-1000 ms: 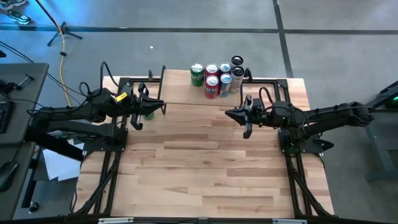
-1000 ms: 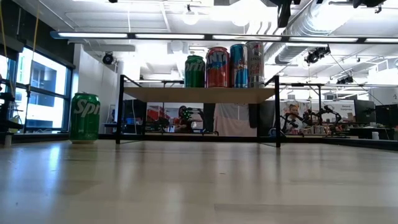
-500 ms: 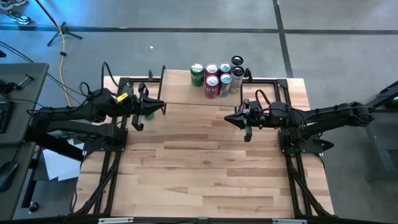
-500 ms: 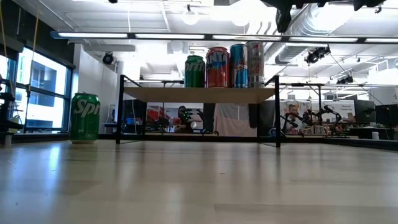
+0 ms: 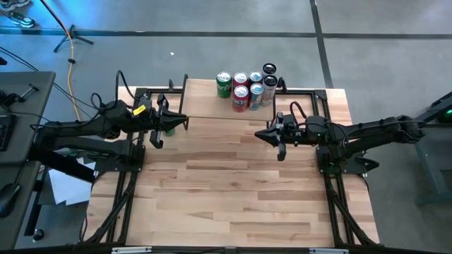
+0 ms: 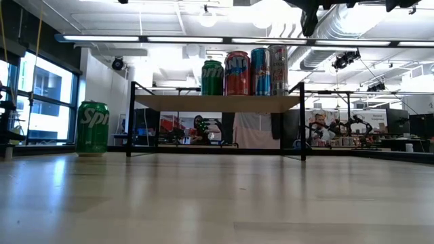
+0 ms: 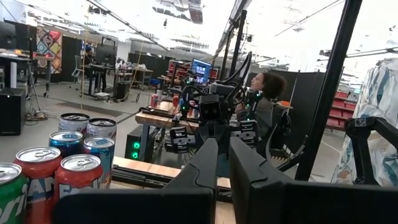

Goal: Place canned beverage on shelf
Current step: Put the green soda can on the shelf aligned with the other green soda can

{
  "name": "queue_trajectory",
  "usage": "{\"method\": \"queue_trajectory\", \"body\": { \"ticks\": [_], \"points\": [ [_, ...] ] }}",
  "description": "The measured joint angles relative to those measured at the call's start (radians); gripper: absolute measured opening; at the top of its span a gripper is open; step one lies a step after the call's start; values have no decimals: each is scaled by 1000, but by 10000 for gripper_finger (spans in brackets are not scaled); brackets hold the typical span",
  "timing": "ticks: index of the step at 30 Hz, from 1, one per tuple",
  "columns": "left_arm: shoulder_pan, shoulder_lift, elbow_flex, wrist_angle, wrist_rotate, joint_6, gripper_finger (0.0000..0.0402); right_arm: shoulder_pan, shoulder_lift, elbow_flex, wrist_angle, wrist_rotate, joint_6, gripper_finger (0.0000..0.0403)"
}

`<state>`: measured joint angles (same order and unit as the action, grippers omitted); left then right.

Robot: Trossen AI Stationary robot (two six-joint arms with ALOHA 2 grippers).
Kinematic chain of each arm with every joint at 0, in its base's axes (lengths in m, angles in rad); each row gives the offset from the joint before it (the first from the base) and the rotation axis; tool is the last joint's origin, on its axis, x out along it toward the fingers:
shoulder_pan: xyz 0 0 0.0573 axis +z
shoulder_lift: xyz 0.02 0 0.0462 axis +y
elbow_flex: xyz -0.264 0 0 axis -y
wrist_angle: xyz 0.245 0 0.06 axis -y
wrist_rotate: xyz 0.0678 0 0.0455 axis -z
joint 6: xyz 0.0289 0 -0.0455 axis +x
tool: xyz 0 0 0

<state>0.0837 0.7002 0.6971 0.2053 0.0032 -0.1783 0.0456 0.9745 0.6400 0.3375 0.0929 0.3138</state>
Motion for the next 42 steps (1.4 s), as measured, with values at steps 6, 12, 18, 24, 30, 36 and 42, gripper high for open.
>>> {"method": "queue_trajectory", "body": {
  "ticks": [6, 12, 18, 24, 30, 36, 42],
  "points": [
    [0, 0, 0, -3, 0, 0, 14, 0, 0, 0, -1, 1, 0, 0],
    [0, 0, 0, -11, -4, 49, 32, 0, 0, 0, -21, 1, 0, 0],
    [2, -1, 0, -14, -8, 104, 100, 0, 0, 0, -35, 1, 0, 0],
    [3, -5, 0, -45, -23, 46, 215, 0, 0, 0, -37, 1, 0, 0],
    [3, -5, 0, -54, -79, 32, 305, 0, 0, 0, -38, 1, 0, 0],
    [3, -5, 0, -99, -89, 17, 348, 1, 0, 0, -38, 1, 0, 0],
    [3, -5, 3, -118, -94, -30, 353, 1, 0, 0, -49, 1, 0, 0]
  ]
}}
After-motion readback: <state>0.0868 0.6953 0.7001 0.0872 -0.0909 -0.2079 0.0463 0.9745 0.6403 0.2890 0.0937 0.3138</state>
